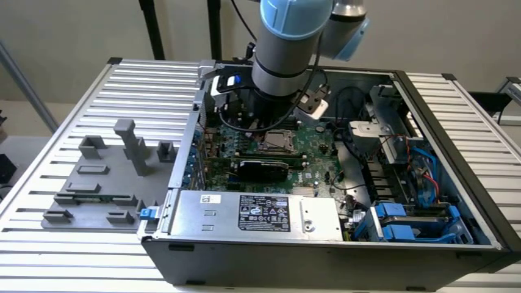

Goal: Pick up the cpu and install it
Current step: 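Install the second cpu locking lever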

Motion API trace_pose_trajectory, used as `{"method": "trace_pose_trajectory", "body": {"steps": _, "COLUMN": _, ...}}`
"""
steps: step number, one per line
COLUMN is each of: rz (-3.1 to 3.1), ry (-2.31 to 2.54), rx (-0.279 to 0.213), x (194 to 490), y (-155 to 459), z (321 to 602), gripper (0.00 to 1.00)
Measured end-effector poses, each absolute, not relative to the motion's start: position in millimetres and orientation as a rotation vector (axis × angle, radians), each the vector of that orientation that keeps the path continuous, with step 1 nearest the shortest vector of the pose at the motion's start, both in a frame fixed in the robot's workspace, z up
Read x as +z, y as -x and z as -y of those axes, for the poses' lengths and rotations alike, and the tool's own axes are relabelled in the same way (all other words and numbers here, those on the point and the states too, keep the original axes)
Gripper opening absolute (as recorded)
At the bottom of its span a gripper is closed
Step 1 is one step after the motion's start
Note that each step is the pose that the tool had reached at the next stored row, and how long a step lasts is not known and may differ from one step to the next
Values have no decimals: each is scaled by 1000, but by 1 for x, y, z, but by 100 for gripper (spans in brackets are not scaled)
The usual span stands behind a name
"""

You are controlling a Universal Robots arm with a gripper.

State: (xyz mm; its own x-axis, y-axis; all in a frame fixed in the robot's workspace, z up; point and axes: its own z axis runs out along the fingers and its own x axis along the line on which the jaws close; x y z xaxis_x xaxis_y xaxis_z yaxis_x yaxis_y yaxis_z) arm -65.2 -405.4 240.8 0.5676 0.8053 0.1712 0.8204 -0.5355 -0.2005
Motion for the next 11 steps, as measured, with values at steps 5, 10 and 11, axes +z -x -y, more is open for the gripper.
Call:
{"method": "trace_pose_trajectory", "body": {"steps": 5, "rz": 1349, "ry": 2545, "rx": -84, "x": 232, "y": 72, "z": 402, "gripper": 11}}
{"method": "trace_pose_trajectory", "body": {"steps": 10, "rz": 1349, "ry": 2545, "rx": -85, "x": 222, "y": 75, "z": 399, "gripper": 11}}
{"method": "trace_pose_trajectory", "body": {"steps": 11, "rz": 1349, "ry": 2545, "rx": -85, "x": 221, "y": 76, "z": 399, "gripper": 11}}
